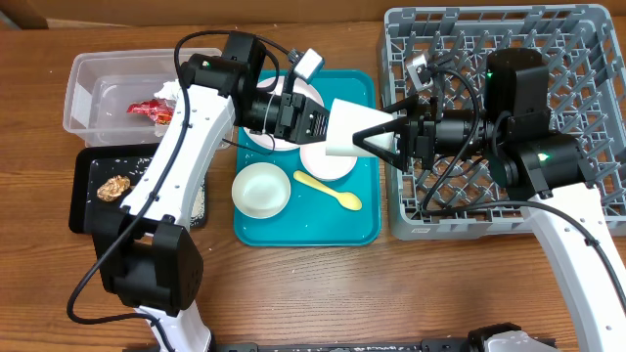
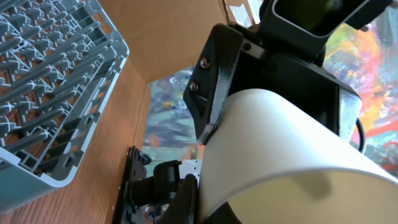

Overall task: Sort waste into correct bins and load items into the dishwasher
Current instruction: 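Hand the white cup to the right gripper and move it over the rack, then place the white cup in the rack and return the right gripper to the teal tray, then grasp the pink bowl on the teal tray with the right gripper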

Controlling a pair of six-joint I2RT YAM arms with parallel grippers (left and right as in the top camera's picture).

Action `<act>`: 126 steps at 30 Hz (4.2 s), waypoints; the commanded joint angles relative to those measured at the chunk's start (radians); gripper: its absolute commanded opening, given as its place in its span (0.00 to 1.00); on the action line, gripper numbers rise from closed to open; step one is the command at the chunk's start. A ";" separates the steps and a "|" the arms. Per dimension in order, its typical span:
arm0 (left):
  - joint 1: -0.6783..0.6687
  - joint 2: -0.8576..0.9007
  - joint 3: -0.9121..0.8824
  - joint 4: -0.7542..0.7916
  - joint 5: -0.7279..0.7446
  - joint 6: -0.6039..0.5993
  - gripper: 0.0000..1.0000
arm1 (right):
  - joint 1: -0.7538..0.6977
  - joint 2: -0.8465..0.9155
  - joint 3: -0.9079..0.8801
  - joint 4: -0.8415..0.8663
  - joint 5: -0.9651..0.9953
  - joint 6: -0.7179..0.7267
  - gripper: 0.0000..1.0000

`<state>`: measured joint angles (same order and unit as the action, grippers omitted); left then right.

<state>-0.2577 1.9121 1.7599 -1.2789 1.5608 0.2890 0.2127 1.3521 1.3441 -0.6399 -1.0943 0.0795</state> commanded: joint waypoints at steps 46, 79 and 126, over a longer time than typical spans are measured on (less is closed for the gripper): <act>0.066 -0.009 0.018 0.114 -1.183 -0.311 0.32 | -0.022 0.183 0.089 -0.767 1.123 0.344 0.49; 0.569 -0.029 0.634 -0.359 -1.468 -0.428 0.37 | 0.037 0.314 0.379 -0.760 1.071 0.260 0.87; 0.781 0.089 0.631 -0.336 -1.486 -0.451 1.00 | 0.294 0.818 0.363 -0.457 1.106 0.598 0.32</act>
<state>0.5217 1.9957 2.3722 -1.6161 0.0845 -0.1585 0.4946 2.1559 1.7145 -1.1042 -0.0330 0.6685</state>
